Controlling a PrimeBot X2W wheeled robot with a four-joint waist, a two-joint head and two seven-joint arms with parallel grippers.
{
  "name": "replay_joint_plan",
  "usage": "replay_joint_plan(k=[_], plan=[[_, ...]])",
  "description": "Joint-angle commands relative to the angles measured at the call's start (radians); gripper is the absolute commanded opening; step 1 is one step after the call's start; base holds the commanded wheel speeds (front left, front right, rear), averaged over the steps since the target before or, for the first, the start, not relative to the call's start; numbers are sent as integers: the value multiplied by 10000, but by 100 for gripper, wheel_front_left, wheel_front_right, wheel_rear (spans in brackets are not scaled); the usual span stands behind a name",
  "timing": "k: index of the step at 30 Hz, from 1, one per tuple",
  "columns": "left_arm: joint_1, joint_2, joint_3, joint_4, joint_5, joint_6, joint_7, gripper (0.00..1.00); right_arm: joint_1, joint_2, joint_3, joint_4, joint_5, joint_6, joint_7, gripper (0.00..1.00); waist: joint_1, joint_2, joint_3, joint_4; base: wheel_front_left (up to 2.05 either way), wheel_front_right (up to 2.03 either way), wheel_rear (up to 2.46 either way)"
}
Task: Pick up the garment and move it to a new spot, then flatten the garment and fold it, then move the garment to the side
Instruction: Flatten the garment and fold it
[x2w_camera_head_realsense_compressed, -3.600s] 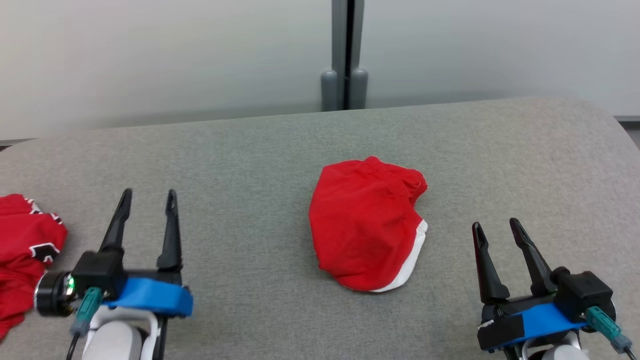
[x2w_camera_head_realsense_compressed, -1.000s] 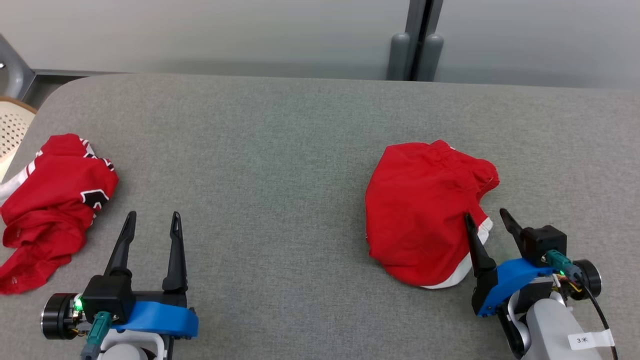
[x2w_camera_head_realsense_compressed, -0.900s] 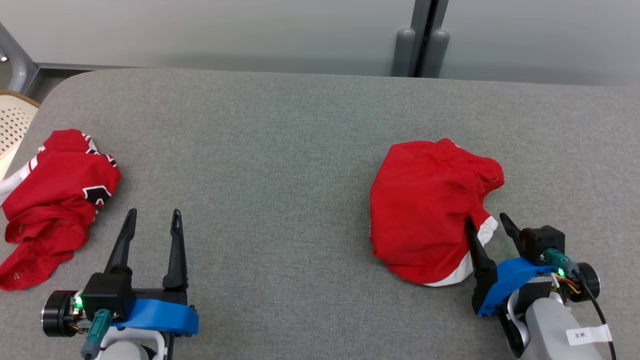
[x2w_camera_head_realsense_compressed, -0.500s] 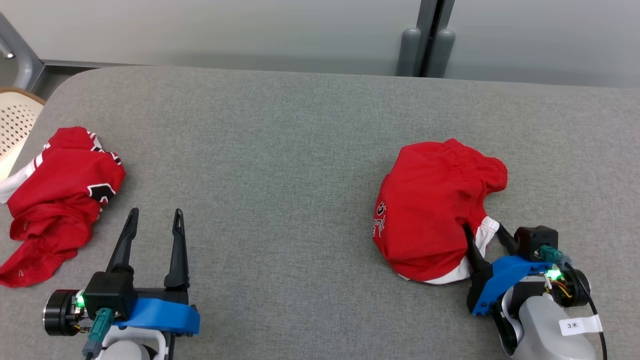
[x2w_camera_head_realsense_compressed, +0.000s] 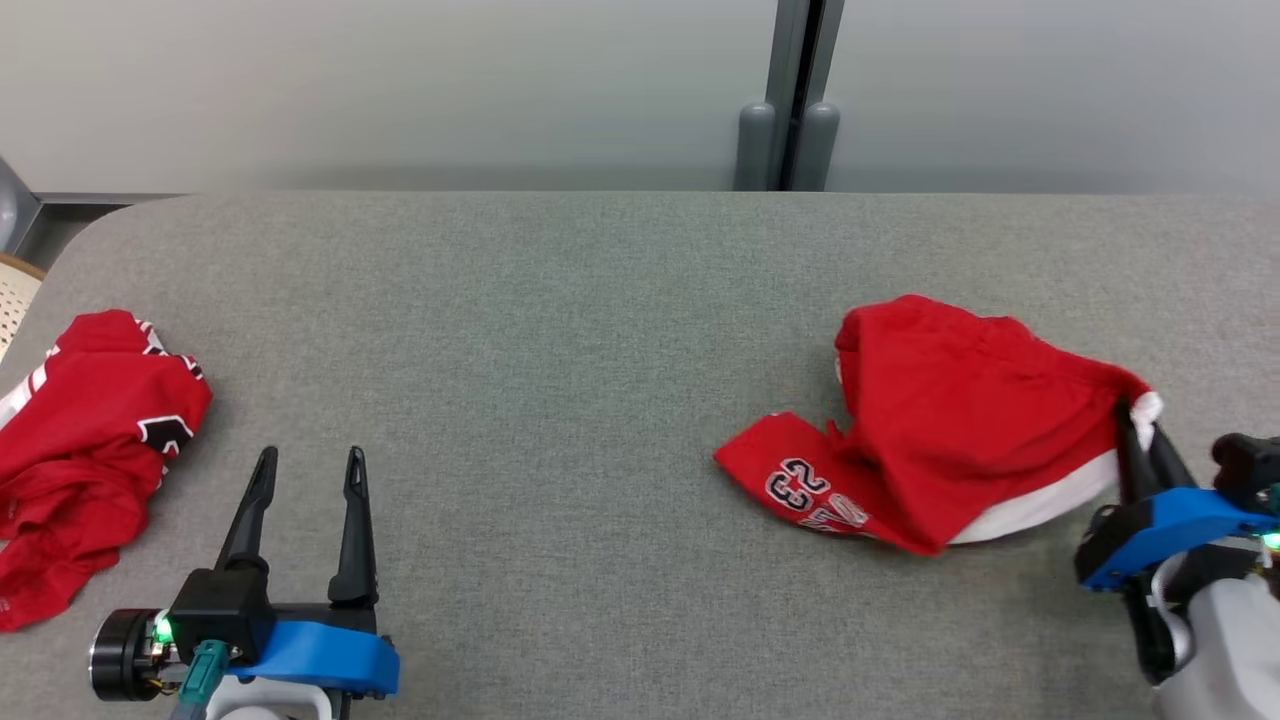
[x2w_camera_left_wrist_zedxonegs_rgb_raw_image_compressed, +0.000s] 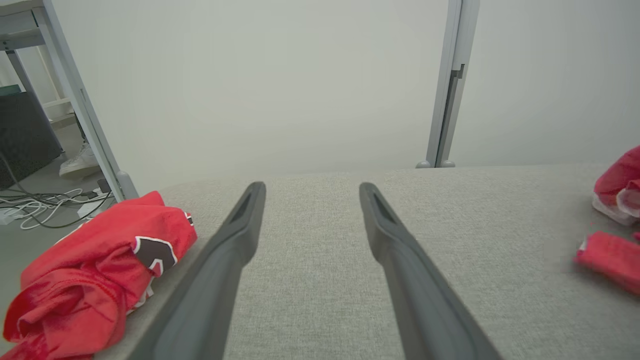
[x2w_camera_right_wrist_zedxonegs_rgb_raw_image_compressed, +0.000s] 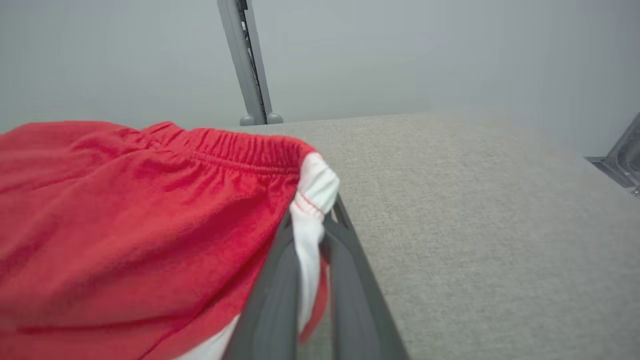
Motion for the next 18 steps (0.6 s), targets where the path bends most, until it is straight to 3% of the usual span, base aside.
replay_joint_plan(k=[1,9,18], plan=[[45,-22,10,-1,63,6,-51,100,169,-222,-228,-252,38,5,-55,0,1,0,-106,-101,0,0,0],[126,-130,-56,29,28,-30,-51,100,382,-861,-734,-1485,8,5,-54,0,1,0,-323,-197,0,0,0],[208,-254,-52,59,-27,46,-51,100,661,58,1406,-2911,-37,5,-43,0,1,0,-589,-14,0,0,0]])
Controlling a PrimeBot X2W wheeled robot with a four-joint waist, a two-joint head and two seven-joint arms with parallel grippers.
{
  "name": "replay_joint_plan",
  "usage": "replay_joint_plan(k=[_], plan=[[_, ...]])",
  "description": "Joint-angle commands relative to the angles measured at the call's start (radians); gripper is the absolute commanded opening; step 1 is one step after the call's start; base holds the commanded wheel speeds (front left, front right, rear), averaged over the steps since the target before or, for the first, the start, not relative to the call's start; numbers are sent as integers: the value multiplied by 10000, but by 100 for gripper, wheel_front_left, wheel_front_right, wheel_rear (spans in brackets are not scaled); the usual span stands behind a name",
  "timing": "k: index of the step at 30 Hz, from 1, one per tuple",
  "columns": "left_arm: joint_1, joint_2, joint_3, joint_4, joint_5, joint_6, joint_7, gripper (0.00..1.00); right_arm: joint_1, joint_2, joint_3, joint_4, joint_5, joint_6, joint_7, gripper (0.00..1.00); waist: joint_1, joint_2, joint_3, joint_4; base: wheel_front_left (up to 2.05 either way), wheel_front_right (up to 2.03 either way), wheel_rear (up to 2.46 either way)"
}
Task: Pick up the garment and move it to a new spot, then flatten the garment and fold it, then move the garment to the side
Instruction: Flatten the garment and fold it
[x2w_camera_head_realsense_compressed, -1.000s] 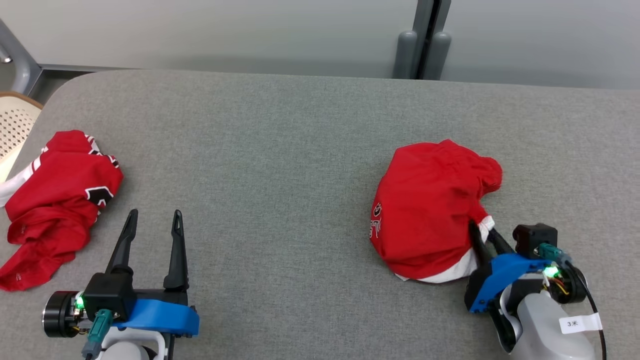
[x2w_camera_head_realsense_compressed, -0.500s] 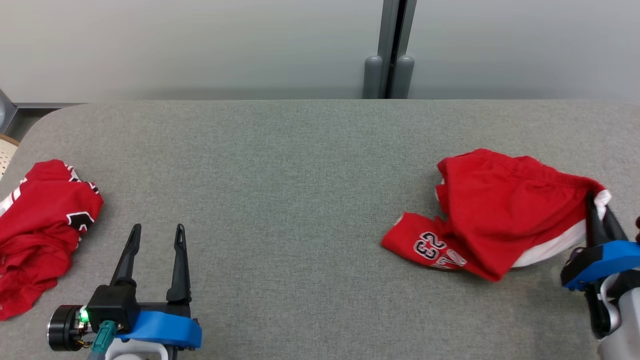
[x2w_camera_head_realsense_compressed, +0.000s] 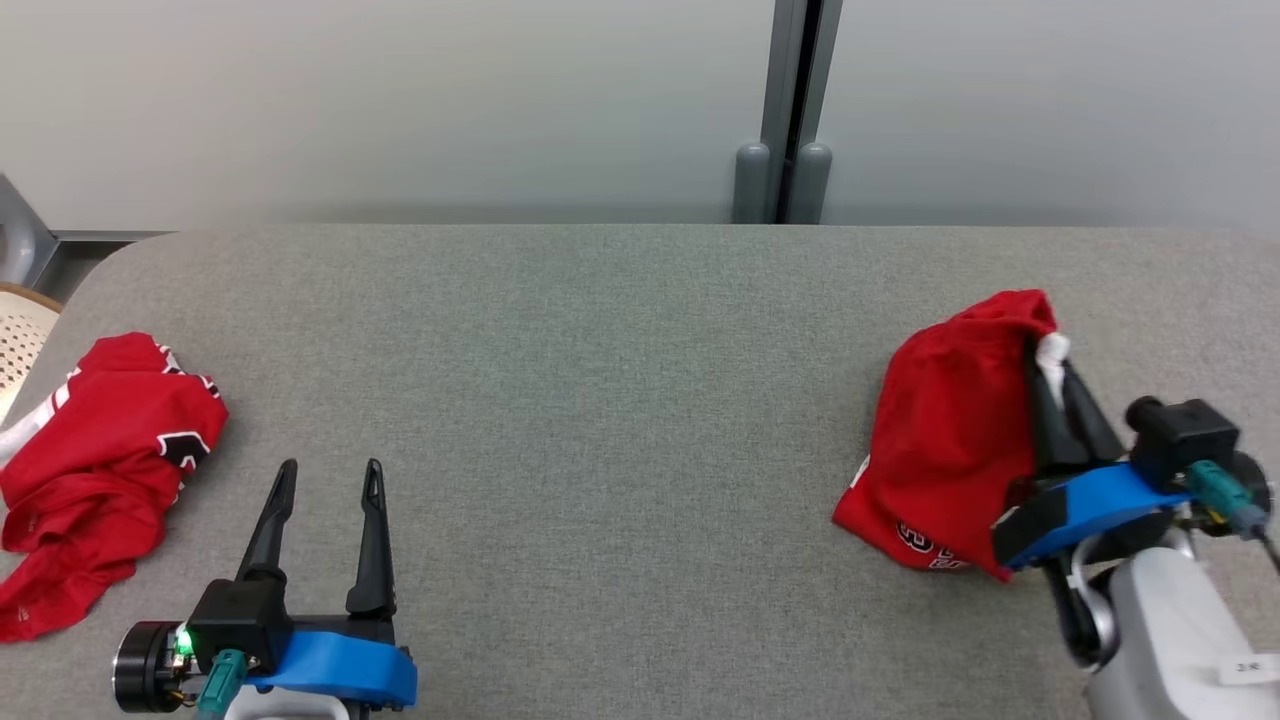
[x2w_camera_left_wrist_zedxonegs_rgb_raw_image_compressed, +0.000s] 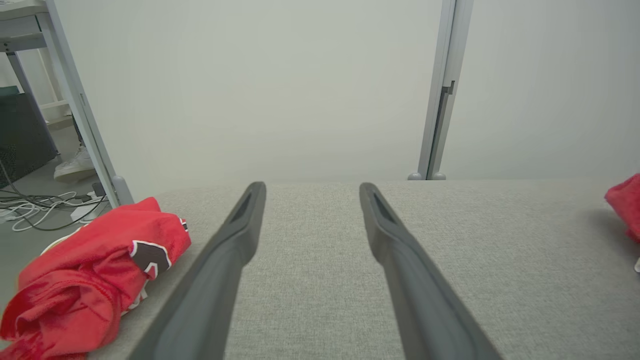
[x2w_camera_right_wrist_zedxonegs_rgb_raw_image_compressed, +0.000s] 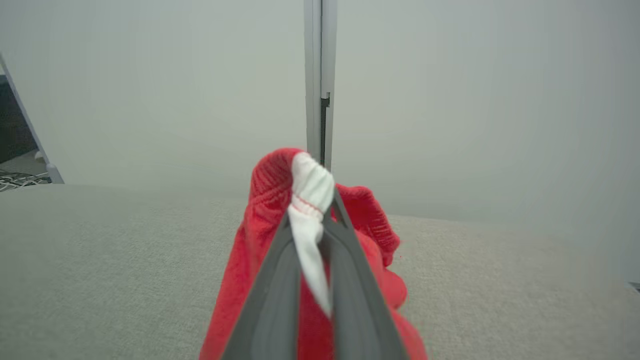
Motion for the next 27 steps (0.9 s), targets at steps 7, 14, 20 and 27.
replay_joint_plan(k=[7,14,20,27], plan=[[61,-57,-11,37,-29,18,-50,100,96,803,2165,-568,396,5,103,0,1,-1,-141,519,0,0,0],[158,-72,8,97,8,-41,-51,100,179,1067,4616,-212,1057,5,142,0,1,-1,-168,999,0,0,0],[189,-101,-3,149,-3,-61,-51,100,268,1053,7234,100,2182,5,104,0,1,-1,-162,1216,0,0,0],[127,-127,88,169,-40,-36,-51,100,18,1054,8657,274,2721,5,17,100,1,-1,-106,1135,0,0,0]])
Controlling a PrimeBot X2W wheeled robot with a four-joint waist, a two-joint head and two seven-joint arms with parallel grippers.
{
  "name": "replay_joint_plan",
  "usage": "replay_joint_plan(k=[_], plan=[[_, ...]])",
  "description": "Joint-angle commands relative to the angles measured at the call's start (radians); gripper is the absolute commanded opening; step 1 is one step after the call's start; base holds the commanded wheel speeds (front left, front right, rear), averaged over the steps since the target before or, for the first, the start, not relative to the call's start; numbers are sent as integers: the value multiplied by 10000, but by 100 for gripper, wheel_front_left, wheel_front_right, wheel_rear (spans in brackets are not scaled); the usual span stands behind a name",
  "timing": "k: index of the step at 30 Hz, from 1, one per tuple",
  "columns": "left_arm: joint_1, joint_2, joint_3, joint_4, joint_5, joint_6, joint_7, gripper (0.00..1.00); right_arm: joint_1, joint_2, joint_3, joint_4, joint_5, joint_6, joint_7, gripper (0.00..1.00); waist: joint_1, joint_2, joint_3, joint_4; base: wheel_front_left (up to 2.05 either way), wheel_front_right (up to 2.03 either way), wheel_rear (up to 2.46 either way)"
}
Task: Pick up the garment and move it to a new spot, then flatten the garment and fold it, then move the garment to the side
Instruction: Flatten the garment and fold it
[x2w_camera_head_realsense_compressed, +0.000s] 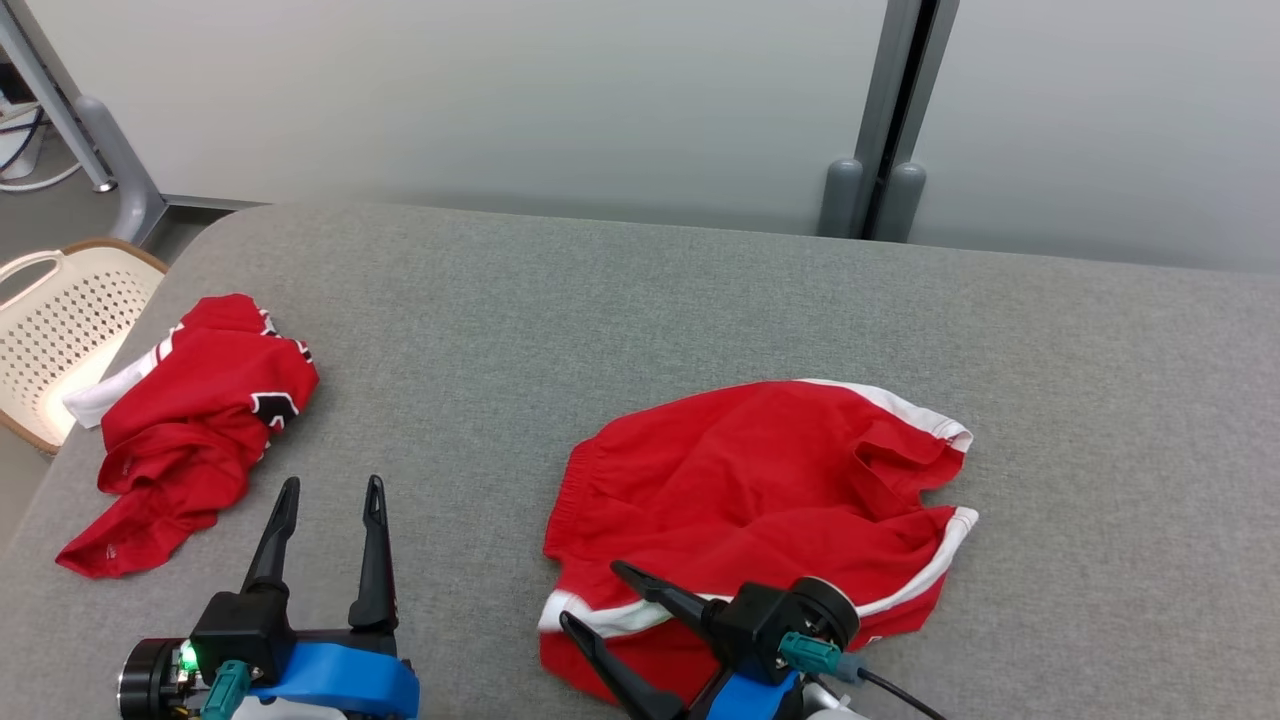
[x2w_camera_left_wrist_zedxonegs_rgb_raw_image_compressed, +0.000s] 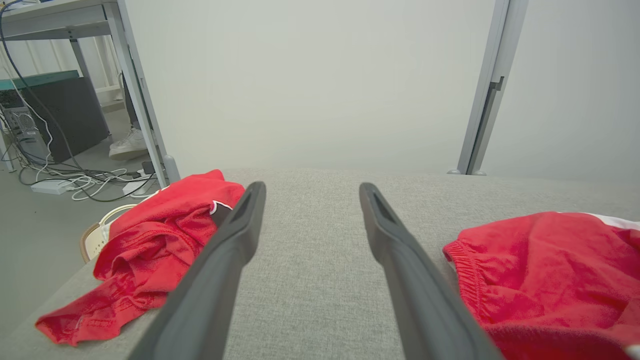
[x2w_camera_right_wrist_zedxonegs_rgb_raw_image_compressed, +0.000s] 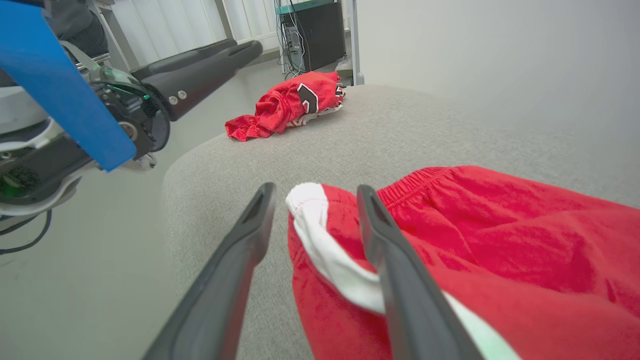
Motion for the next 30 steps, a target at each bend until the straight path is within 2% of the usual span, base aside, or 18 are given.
replay_joint_plan(k=[1,4,6,17,22,30], plan=[[-37,-18,25,-11,-27,-3,-51,100,-86,-14,-14,-8,25,5,-40,100,0,0,17,-79,0,0,0],[-43,-26,41,8,-8,14,-51,100,-209,-11,-250,-53,-151,5,-82,100,0,0,0,-244,0,0,0],[-34,-25,59,15,6,30,-51,100,-230,-11,-753,-282,-338,3,-95,100,0,0,-38,-357,0,0,0],[238,-5,195,-112,116,86,-51,100,1180,-10,-5005,-2169,-2393,5,-87,100,0,0,-304,-1121,0,0,0],[310,-17,156,-128,123,81,-51,100,2137,-6,-6562,-2734,-2938,5,-88,100,0,0,-386,-1313,0,0,0],[379,-11,152,-123,155,26,-51,100,3552,-3,-7843,-2951,-3320,5,-78,100,0,0,-453,-1392,0,0,0]])
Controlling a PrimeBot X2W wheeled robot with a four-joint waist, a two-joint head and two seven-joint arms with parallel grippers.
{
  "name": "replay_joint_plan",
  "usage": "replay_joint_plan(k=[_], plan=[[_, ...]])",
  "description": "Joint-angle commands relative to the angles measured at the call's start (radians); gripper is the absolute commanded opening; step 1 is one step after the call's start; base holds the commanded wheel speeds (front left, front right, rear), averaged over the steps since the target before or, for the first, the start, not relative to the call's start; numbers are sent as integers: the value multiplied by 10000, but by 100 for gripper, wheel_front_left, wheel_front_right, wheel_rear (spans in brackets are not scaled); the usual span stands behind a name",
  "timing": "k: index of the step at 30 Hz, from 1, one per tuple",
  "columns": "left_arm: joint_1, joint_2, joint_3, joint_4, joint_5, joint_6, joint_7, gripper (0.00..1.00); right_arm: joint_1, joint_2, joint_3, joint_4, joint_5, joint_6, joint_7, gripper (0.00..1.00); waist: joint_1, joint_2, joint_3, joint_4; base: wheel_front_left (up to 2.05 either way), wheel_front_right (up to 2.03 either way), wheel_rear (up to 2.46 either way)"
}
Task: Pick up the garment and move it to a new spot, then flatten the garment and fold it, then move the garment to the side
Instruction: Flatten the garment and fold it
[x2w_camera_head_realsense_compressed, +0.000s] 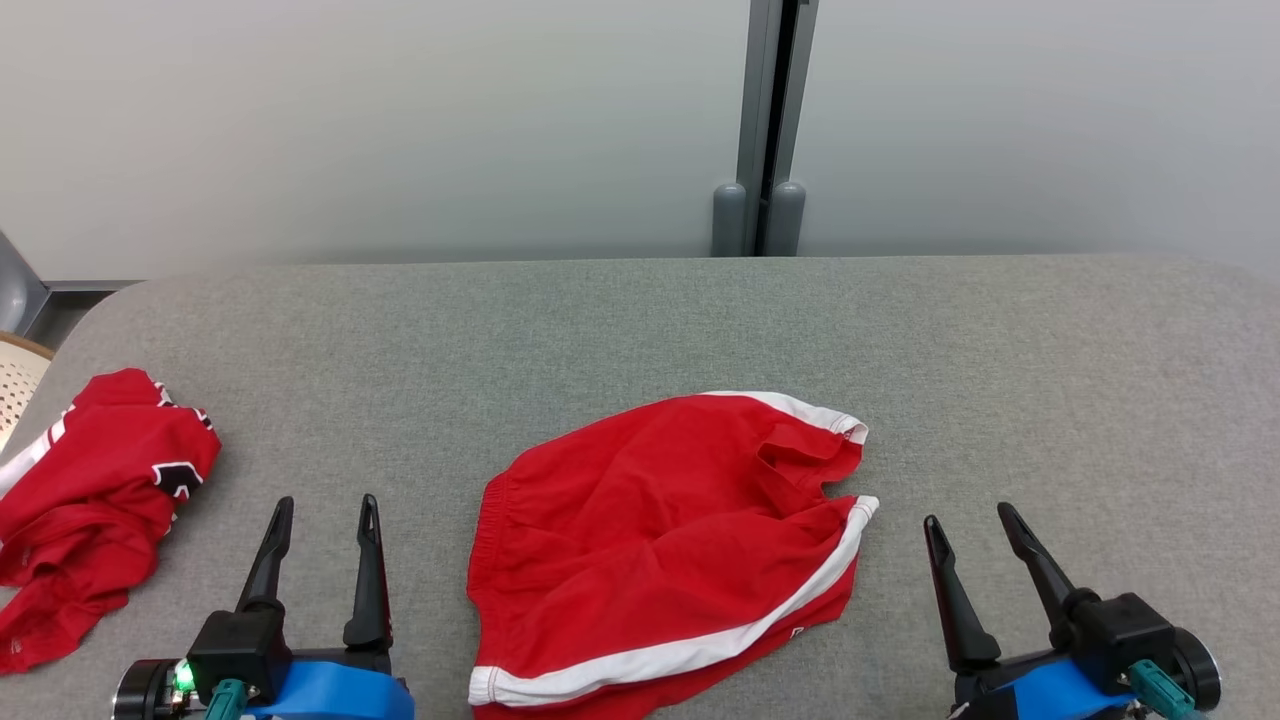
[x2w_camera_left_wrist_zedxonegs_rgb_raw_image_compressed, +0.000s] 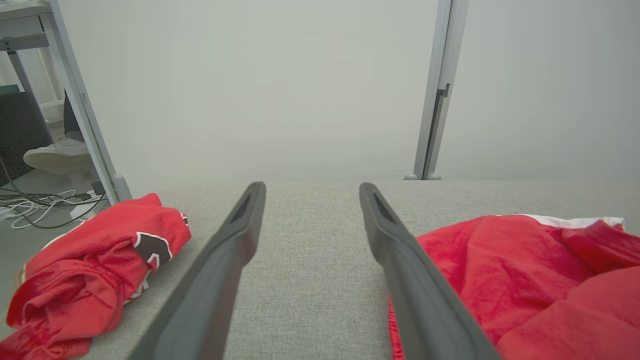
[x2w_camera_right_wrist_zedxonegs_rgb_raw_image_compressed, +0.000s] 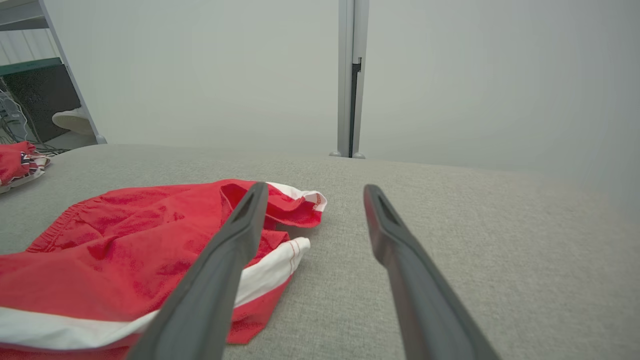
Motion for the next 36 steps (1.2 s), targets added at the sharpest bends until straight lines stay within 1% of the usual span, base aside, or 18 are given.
replay_joint_plan(k=[1,9,15,20,27,36], plan=[[97,29,22,-25,39,2,-51,100,212,3,-60,-59,45,5,-13,100,0,0,-9,-8,0,0,0],[134,23,13,-5,76,8,-51,100,268,3,-49,-115,26,5,271,100,0,0,-22,26,0,0,0],[-49,11,-14,-29,58,-3,-51,100,-372,3,66,102,-59,5,505,100,0,0,124,168,0,0,0],[-157,2,-46,-24,54,-18,-51,100,-1184,2,228,559,-250,5,737,100,0,0,288,282,0,0,0],[-356,-20,-104,-8,6,-33,-51,100,-2084,1,241,2096,-535,5,880,100,0,0,573,527,0,0,0],[-603,-28,-107,10,-9,-71,-51,100,-2969,1,134,4787,-500,5,770,100,0,0,991,749,0,0,0]])
